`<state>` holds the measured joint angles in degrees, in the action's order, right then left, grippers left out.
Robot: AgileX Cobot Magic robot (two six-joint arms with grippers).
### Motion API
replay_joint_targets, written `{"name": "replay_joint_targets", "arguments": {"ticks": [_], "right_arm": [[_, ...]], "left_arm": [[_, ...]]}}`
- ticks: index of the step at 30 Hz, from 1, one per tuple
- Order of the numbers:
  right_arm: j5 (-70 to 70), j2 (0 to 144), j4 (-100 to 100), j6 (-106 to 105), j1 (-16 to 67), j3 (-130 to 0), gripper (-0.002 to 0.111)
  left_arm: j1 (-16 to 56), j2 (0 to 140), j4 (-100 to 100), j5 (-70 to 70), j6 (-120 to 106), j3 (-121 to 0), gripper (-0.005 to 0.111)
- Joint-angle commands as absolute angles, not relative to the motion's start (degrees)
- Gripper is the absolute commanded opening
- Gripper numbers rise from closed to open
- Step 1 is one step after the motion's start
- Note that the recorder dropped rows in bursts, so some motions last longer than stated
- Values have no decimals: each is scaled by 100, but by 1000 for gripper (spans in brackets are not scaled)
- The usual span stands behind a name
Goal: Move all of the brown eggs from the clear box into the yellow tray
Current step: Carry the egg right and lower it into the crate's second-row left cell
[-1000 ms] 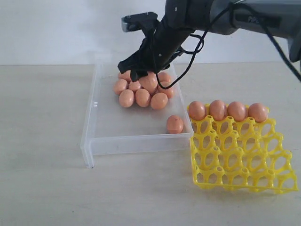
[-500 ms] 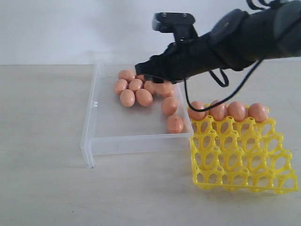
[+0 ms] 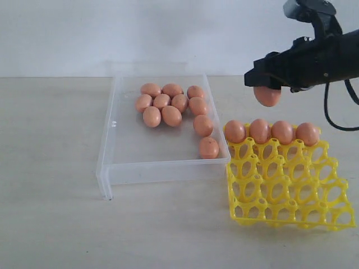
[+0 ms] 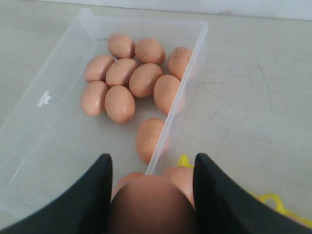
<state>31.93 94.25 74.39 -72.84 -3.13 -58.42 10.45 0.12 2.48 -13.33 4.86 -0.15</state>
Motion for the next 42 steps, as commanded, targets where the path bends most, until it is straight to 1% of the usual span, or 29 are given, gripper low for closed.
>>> {"name": "replay_joint_targets", "arguments": {"ticks": [1,3,6,9,13,20,25,30,34,37,42], "right_arm": [[4761,9378,9270,-9318,-864,-5142,0],[5512,9378,9859,-10242,-1077,-4784,0],[6062,9378,9995,-10994,-1405,-4389,0],[6454,9445,9995,-11422,-1599,-4301,0],[6996,9833,9995,-11916,-1600,-4431,0],[6996,11091,9995,-12169,-1600,-4969,0],[6996,11545,9995,-12169,-1600,-5149,0],[6996,11670,9995,-12169,-1563,-5162,0],[6993,11670,9995,-12169,-1266,-5359,0],[6614,11670,9995,-12169,-988,-5626,0],[6317,11670,9967,-12169,-916,-5760,0]], "left_arm": [[1025,0,234,-1335,473,0,4],[1025,0,234,-1335,473,0,4],[1025,0,234,-1335,473,0,4],[1025,0,234,-1335,473,0,4],[1025,0,234,-1335,473,0,4],[1025,0,234,-1335,473,0,4],[1025,0,234,-1335,473,0,4],[1025,0,234,-1335,473,0,4],[1025,0,234,-1326,473,0,4],[1025,0,234,-1326,473,0,4],[1025,0,234,-1326,473,0,4]]}}
